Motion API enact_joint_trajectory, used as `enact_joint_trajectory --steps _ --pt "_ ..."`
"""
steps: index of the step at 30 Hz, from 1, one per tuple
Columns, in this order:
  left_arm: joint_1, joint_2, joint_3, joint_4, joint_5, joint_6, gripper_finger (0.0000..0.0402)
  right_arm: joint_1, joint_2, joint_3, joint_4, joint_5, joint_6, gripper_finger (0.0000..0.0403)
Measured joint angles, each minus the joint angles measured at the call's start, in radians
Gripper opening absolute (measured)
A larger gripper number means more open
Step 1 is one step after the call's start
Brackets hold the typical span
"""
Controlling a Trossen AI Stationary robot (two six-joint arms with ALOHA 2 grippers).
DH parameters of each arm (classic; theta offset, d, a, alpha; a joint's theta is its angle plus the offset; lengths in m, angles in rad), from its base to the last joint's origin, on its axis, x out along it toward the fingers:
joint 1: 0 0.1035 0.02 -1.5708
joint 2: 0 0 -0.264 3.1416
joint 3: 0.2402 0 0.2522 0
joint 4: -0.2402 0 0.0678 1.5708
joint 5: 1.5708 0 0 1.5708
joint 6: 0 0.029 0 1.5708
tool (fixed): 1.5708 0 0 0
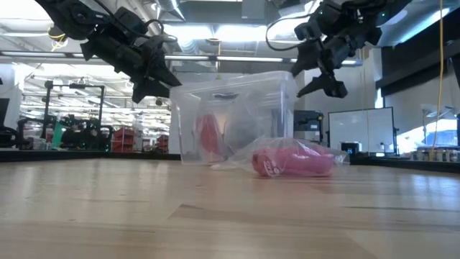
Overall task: Roll bandage
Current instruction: Open the transparent bin
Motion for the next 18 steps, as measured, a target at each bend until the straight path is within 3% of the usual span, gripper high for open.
enact_joint_trajectory --steps 7,12,18 --pt "0.0 0.0 0.0 0.0 0.0 -0.005 0.0169 -0.006 0.0 0.0 0.005 -0.037 -0.003 0.0214" --pt "0.0 0.0 0.0 0.0 0.0 -0.006 0.0169 -0.046 0.0 0.0 -0.062 -0.196 0.004 0.0214" --pt "0.0 0.0 0.0 0.0 0.0 -0.007 0.0169 -0.06 0.0 0.0 -0.094 -0.077 -0.051 0.0214"
